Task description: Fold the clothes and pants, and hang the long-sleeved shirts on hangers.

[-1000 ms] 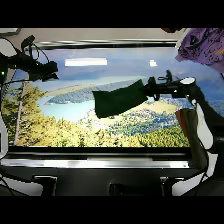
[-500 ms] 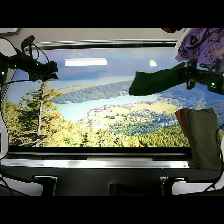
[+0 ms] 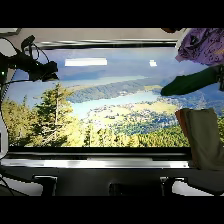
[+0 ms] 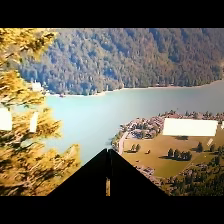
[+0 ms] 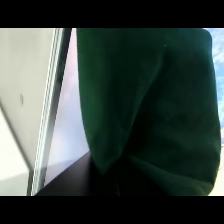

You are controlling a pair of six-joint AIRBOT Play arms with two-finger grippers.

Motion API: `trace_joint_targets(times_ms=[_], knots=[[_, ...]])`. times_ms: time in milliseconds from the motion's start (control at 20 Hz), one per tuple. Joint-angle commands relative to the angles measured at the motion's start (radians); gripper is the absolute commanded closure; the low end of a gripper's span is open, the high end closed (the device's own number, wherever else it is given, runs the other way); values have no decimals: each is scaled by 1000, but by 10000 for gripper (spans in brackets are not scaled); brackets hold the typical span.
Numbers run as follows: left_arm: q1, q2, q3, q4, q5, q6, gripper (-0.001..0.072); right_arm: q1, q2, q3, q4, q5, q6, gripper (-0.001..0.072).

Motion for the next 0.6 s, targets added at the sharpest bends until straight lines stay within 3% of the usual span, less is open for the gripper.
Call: trace_joint_targets(times_ms=[0, 250, 550], knots=[[0, 0, 0, 0, -3, 0, 691, -10, 69, 1, -247, 29, 238, 679], [0, 0, 0, 0, -3, 0, 691, -10, 139, 1, -481, 148, 414, 679], [0, 0, 0, 0, -11, 0, 691, -10, 176, 1, -576, 306, 448, 679]])
